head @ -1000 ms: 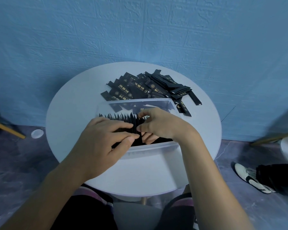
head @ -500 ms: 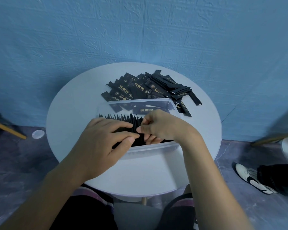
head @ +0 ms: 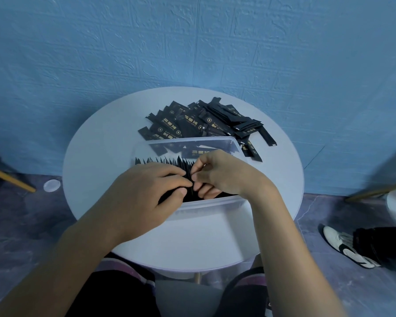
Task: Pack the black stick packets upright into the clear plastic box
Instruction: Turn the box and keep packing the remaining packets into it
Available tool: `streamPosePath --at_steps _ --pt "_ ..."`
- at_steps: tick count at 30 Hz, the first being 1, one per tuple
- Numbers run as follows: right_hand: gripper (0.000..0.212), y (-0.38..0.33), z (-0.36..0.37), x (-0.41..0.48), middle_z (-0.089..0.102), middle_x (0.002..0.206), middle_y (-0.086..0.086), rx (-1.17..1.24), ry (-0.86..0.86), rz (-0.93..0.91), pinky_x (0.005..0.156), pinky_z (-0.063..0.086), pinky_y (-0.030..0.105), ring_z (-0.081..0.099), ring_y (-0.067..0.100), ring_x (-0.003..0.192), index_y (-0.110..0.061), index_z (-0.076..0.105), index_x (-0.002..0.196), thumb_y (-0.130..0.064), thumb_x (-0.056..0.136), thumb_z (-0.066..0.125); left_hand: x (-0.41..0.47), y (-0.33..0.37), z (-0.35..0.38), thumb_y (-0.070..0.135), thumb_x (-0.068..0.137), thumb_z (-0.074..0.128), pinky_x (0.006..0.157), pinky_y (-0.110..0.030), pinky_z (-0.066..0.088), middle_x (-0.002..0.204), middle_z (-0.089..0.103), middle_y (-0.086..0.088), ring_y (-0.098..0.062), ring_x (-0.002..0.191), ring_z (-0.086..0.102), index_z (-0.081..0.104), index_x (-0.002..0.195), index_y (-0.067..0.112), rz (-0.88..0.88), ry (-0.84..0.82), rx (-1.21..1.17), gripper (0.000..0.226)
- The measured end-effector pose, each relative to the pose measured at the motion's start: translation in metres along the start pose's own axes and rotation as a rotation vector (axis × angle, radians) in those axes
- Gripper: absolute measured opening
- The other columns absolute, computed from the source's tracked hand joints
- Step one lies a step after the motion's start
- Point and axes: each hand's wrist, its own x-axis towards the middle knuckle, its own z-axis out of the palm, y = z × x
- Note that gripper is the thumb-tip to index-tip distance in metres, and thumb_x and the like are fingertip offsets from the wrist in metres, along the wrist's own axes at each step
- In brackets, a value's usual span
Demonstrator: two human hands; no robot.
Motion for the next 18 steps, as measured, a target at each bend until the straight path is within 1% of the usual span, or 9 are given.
streamPosePath --at_steps 3,7,10,12,15,16,18 --pt "0.012 0.002 0.000 0.002 0.066 0.079 0.014 0.010 0.004 -0.009 0.058 0.058 0.025 0.064 0.020 0.062 -0.006 0.058 0.097 0.002 0.100 0.050 0.006 0.004 0.001 0.044 0.099 0.039 0.082 -0.029 0.046 0.118 0.065 0.019 -0.008 0.103 0.059 0.073 0.115 0.036 0.012 -0.024 0.016 0.039" --pt "0.020 0.006 -0.003 0.004 0.065 0.079 0.013 -0.013 0.000 -0.021 0.058 0.057 0.024 0.062 0.016 0.060 -0.008 0.061 0.097 0.004 0.101 0.045 0.005 0.002 0.005 0.045 0.101 0.034 0.083 -0.035 0.048 0.124 0.062 0.018 -0.013 0.109 0.057 0.073 0.114 0.040 0.006 -0.044 0.093 0.042" --pt "0.018 0.009 -0.009 0.003 0.065 0.075 0.008 -0.023 0.052 -0.059 0.057 0.056 0.022 0.062 0.013 0.059 -0.008 0.064 0.100 -0.001 0.102 0.048 0.003 0.001 0.006 0.043 0.101 0.033 0.083 -0.035 0.047 0.125 0.063 0.016 -0.014 0.110 0.058 0.074 0.109 0.039 -0.002 -0.030 0.119 0.041" --pt "0.020 0.011 -0.015 0.001 0.066 0.074 0.005 -0.024 0.126 -0.143 0.060 0.057 0.025 0.063 0.012 0.060 -0.011 0.066 0.098 -0.002 0.102 0.049 0.002 0.003 0.005 0.043 0.101 0.034 0.083 -0.033 0.046 0.125 0.064 0.016 -0.014 0.110 0.058 0.074 0.108 0.040 -0.009 -0.017 0.124 0.041" --pt "0.024 0.018 -0.035 -0.001 0.068 0.070 -0.002 -0.094 0.350 -0.278 0.065 0.060 0.031 0.068 0.014 0.063 -0.019 0.068 0.090 -0.002 0.098 0.054 0.002 0.004 0.005 0.042 0.101 0.034 0.083 -0.029 0.043 0.124 0.065 0.016 -0.012 0.111 0.058 0.075 0.107 0.040 -0.017 -0.009 0.121 0.041" --pt "0.024 0.020 -0.042 -0.002 0.067 0.070 -0.003 -0.079 0.413 -0.314 0.064 0.060 0.030 0.068 0.013 0.063 -0.018 0.068 0.089 -0.001 0.097 0.055 0.002 0.004 0.004 0.043 0.101 0.034 0.083 -0.028 0.041 0.125 0.064 0.017 -0.011 0.112 0.058 0.075 0.107 0.041 -0.022 -0.013 0.116 0.041" --pt "0.020 0.024 -0.054 -0.001 0.064 0.071 0.001 0.054 0.484 -0.366 0.057 0.056 0.022 0.064 0.010 0.060 -0.009 0.068 0.093 0.003 0.098 0.054 0.002 0.004 0.004 0.043 0.102 0.034 0.082 -0.027 0.039 0.126 0.064 0.018 -0.010 0.112 0.057 0.075 0.107 0.042 -0.033 -0.018 0.104 0.041"
